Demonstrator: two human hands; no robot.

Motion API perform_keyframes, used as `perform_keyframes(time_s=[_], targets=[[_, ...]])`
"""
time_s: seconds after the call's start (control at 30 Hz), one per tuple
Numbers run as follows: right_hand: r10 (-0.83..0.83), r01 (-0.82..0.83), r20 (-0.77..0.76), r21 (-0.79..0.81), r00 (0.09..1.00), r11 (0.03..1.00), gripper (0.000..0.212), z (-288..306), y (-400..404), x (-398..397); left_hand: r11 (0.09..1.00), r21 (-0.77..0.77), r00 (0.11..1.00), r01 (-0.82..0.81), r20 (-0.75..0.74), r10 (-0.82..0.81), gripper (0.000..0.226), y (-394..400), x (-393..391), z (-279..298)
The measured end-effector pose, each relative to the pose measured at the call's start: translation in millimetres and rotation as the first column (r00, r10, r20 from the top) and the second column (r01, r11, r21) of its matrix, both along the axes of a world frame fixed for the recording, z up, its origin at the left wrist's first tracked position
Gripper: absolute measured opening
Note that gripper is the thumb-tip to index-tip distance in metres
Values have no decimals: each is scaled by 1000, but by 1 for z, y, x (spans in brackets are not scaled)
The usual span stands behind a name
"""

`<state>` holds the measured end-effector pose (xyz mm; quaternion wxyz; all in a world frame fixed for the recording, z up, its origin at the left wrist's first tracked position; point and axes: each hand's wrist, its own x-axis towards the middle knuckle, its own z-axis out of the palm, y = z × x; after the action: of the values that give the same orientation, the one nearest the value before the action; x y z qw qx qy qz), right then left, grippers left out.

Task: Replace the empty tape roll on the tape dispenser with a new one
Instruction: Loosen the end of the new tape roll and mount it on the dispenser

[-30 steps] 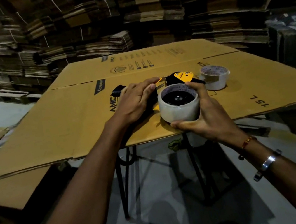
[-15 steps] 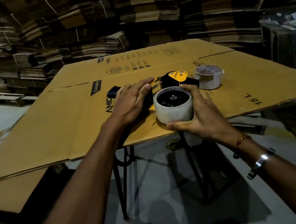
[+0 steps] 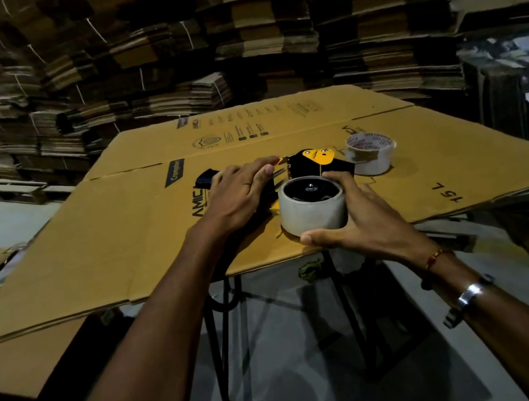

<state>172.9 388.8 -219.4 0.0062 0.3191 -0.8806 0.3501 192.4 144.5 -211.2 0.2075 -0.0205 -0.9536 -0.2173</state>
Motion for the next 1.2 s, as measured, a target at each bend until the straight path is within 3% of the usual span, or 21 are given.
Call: perform_keyframes(time_s=[0.13, 0.37, 0.7, 0.93, 1.2], targets=[[77, -66, 124, -90, 989, 994, 105, 2, 5, -8, 1000, -20, 1000, -14, 21, 15, 49, 1, 2, 3], [49, -46, 22, -109, 999, 993, 99, -2, 3, -2, 986, -99, 990, -135, 27, 139, 49, 1, 30, 4], [86, -76, 76, -119, 993, 990, 93, 14, 4, -13, 953, -277, 946, -126, 255, 200, 65, 4, 57, 26], [66, -55, 111, -97, 992, 994, 98, 22, -4, -41, 986, -161, 919, -44, 380, 103, 85, 37, 81, 46], [115, -113, 80, -40, 990, 993, 82, 28, -7, -68, 986, -97, 963, -135, 222, 153, 72, 97, 83, 34]])
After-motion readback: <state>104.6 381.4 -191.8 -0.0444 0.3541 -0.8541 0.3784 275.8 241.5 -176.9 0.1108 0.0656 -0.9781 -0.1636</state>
